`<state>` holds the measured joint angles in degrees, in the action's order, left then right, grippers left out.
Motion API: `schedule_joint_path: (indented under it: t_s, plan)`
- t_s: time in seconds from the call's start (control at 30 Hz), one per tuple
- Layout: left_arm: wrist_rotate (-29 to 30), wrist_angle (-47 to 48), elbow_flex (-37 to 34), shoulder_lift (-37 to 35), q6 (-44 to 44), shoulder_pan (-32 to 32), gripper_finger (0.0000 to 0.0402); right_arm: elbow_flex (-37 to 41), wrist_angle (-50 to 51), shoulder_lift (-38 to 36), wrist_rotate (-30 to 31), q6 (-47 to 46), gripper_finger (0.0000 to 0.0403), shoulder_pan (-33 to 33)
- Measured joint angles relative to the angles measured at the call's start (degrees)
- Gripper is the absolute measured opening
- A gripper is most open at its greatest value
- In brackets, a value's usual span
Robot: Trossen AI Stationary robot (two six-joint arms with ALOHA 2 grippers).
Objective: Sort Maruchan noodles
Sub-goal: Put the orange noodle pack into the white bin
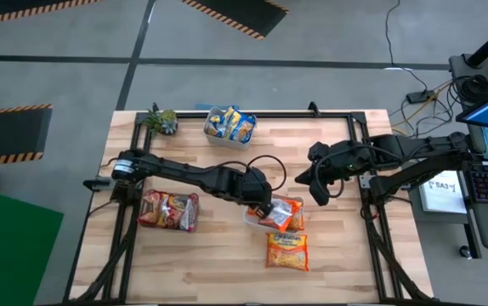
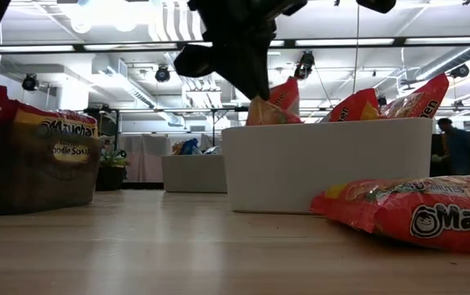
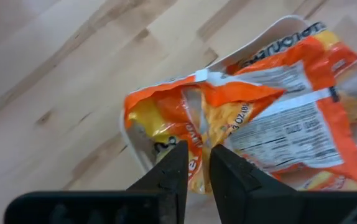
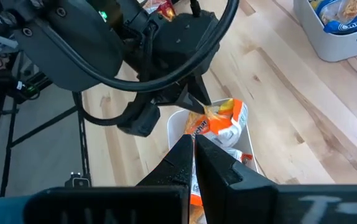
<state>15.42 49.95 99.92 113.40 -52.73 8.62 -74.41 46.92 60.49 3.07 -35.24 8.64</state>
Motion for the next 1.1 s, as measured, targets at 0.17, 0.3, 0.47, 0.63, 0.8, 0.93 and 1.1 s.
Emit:
schedule_joint_path:
  t_s: [0.17, 0.3, 0.47, 0.63, 0.8, 0.93, 1.1]
  plan:
    - [0.1, 5.0, 0.2, 0.0, -0.2, -0.1, 0.0052, 0.0, 0.3, 0.5, 0.0, 0.0, 0.0009, 0.0]
    - [0.1, 8.4, 0.3, 0.0, -0.3, -0.1, 0.0052, 0.0, 0.7, 0.9, 0.0, 0.1, 0.0009, 0.0]
    - [0.0, 9.1, 0.6, -0.2, -0.2, -0.2, 0.0052, 0.0, 1.0, 1.6, 0.1, 0.2, 0.0009, 0.0]
    - [0.0, 9.3, 3.4, -0.3, 0.4, -0.1, 0.0058, 0.1, 3.6, 1.6, 0.1, 0.2, 0.0009, 0.0]
    - [0.2, 9.0, 5.7, -0.3, 1.3, -0.2, 0.0094, 0.1, 7.2, 1.2, 0.0, -0.2, 0.0009, 0.0]
    - [3.0, 5.2, 5.3, -0.2, -1.4, -0.2, 0.0133, 0.1, 7.4, 1.2, 0.1, 0.0, 0.0009, 0.0]
    - [3.2, 1.6, 4.3, -0.1, -1.6, 0.0, 0.0171, 0.2, 7.4, 1.2, 0.1, 0.7, 0.0009, 0.0]
